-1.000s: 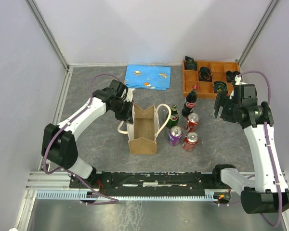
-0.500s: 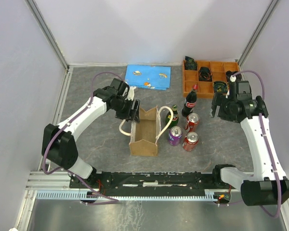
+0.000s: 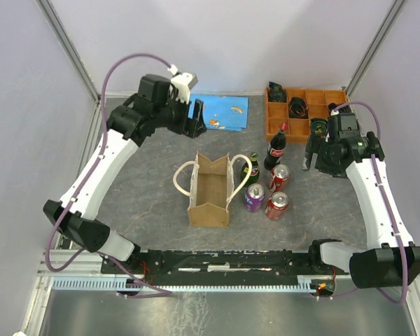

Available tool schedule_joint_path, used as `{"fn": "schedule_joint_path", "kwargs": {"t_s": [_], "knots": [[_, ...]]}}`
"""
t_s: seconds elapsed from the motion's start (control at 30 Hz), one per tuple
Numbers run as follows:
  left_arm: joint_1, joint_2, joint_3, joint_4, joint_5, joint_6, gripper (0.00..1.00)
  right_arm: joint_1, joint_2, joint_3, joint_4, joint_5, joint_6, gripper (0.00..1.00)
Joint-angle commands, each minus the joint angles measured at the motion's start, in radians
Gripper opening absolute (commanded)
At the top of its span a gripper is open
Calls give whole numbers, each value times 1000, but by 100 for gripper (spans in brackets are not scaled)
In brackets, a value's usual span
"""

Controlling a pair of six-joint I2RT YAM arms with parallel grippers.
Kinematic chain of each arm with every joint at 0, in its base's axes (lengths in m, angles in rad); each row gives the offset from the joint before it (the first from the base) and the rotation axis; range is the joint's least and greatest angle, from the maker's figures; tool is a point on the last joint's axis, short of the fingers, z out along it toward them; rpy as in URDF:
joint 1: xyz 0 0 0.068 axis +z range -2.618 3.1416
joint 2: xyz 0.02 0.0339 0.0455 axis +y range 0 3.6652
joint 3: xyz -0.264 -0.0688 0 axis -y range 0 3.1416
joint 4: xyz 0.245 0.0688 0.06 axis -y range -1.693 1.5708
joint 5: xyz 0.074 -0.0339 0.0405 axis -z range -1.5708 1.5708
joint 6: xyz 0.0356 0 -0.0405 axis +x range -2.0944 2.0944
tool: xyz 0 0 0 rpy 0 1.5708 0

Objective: Place the beverage into the canvas bag

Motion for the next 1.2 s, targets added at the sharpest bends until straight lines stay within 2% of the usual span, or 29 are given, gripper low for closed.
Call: {"fn": "schedule_joint_path", "kwargs": {"t_s": [0.0,0.2,0.3,0.4,0.5,0.87,1.17], "knots": [[-96,5,226,16,71,183,80,-16,31,53,-30,55,26,99],[-411,142,386,14,76,421,80,-81,59,68,-80,102,64,99],[-567,197,365,17,17,567,80,-137,55,70,-117,128,61,99],[-654,241,332,60,-23,610,79,-220,24,57,-143,134,31,99],[-689,278,313,108,-54,622,80,-294,-12,38,-163,161,6,99],[-749,418,200,247,-121,632,82,-330,-77,-51,-167,167,57,99],[-746,480,139,321,-59,570,89,-330,-101,-62,-172,144,67,99]]}}
